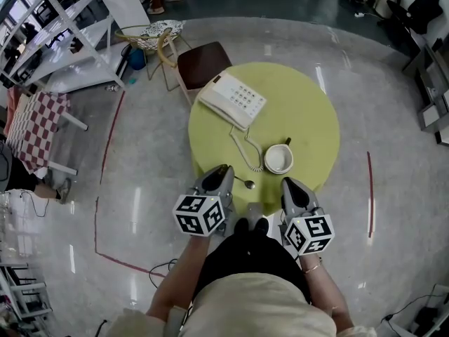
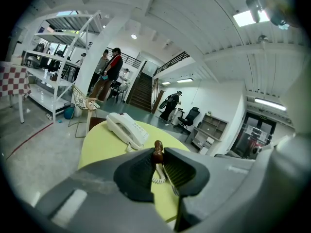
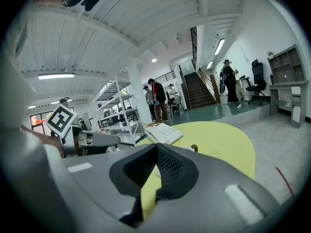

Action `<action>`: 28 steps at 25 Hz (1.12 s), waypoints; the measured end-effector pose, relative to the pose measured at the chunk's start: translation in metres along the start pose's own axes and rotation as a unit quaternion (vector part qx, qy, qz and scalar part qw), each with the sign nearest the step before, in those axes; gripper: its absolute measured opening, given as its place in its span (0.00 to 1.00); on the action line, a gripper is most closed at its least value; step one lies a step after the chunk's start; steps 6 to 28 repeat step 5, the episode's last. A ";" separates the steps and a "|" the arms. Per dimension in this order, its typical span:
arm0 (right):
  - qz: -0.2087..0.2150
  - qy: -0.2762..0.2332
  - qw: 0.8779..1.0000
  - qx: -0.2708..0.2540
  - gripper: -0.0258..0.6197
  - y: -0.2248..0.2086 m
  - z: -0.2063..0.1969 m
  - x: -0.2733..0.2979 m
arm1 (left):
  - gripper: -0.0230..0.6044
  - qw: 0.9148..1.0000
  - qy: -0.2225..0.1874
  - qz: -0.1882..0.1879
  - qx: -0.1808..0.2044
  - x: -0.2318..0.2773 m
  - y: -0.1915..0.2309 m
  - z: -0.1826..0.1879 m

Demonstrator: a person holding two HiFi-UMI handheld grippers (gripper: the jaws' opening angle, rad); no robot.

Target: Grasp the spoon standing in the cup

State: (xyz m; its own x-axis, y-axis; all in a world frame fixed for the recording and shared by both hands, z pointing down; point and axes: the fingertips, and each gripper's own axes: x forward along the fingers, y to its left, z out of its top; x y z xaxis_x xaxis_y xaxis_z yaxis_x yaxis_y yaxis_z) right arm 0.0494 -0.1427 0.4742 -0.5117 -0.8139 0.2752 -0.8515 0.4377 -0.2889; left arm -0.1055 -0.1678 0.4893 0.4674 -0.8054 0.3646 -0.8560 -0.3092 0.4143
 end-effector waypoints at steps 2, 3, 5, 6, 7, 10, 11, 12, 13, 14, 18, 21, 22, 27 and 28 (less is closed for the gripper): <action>-0.001 0.000 1.000 0.000 0.04 -0.001 -0.001 0.001 | 0.12 1.000 0.000 -0.001 0.000 0.001 0.000 0.001; -0.001 0.001 1.000 0.000 0.04 -0.001 -0.002 0.002 | 0.12 1.000 0.000 -0.002 0.001 0.002 0.001 0.001; -0.001 0.002 1.000 0.000 0.04 -0.001 -0.003 0.003 | 0.12 1.000 -0.001 -0.003 0.002 0.004 0.001 0.002; -0.001 0.002 1.000 0.000 0.04 -0.001 -0.003 0.003 | 0.12 1.000 -0.001 -0.003 0.002 0.004 0.001 0.002; -0.001 0.002 1.000 0.000 0.04 -0.001 -0.003 0.003 | 0.12 1.000 -0.001 -0.003 0.002 0.004 0.001 0.002; -0.001 0.002 1.000 0.000 0.04 -0.001 -0.003 0.003 | 0.12 1.000 -0.001 -0.003 0.002 0.004 0.001 0.002; -0.001 0.002 1.000 0.000 0.04 -0.001 -0.003 0.003 | 0.12 1.000 -0.001 -0.003 0.002 0.004 0.001 0.002; -0.001 0.002 1.000 0.000 0.04 -0.001 -0.003 0.003 | 0.12 1.000 -0.001 -0.003 0.002 0.004 0.001 0.002; -0.001 0.002 1.000 0.000 0.04 -0.001 -0.003 0.003 | 0.12 1.000 -0.001 -0.003 0.002 0.004 0.001 0.002; -0.001 0.002 1.000 0.000 0.04 -0.001 -0.003 0.003 | 0.12 1.000 -0.001 -0.003 0.002 0.004 0.001 0.002; -0.001 0.002 1.000 0.000 0.04 -0.001 -0.003 0.003 | 0.12 1.000 -0.001 -0.003 0.002 0.004 0.001 0.002; -0.001 0.002 1.000 0.000 0.04 -0.001 -0.003 0.003 | 0.12 1.000 -0.001 -0.003 0.002 0.004 0.001 0.002; -0.001 0.002 1.000 0.000 0.04 -0.001 -0.003 0.003 | 0.12 1.000 -0.001 -0.003 0.002 0.004 0.001 0.002; -0.001 0.002 1.000 0.000 0.04 -0.001 -0.003 0.003 | 0.12 1.000 -0.001 -0.003 0.002 0.004 0.001 0.002; -0.001 0.002 1.000 0.000 0.04 -0.001 -0.003 0.003 | 0.12 1.000 -0.001 -0.003 0.002 0.004 0.001 0.002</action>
